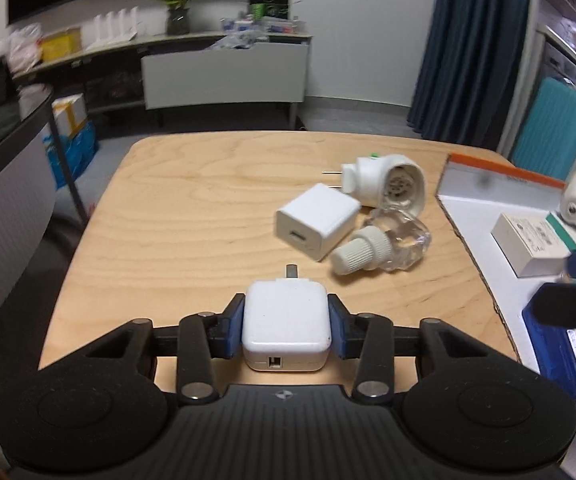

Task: Organize rigid objects
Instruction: 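Grasp the white square adapter with the left tool while the right tool grasps the glass diffuser bottle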

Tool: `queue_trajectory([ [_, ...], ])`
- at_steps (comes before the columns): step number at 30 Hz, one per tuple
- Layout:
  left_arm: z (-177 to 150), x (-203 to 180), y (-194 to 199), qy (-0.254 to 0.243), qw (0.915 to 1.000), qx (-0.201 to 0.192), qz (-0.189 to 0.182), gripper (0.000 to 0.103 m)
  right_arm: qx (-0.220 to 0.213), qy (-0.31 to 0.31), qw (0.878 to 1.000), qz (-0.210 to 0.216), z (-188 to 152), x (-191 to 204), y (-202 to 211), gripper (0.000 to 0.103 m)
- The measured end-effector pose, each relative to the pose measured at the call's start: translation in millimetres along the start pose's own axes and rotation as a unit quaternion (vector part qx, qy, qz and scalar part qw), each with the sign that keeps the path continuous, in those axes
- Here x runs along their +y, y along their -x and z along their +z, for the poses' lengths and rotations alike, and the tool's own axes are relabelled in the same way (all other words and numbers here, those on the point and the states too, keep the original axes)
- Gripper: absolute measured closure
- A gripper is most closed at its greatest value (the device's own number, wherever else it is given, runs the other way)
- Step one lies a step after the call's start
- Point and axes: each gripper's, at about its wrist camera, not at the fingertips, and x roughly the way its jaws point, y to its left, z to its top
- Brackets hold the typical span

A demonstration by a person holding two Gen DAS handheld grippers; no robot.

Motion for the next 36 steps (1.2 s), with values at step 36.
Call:
queue_trajectory([
  [36, 4, 36, 26, 0.085, 0.9957, -0.021, 0.031, 0.061, 0.047, 0.059, 0.997, -0.007, 28, 44, -86, 0.011],
])
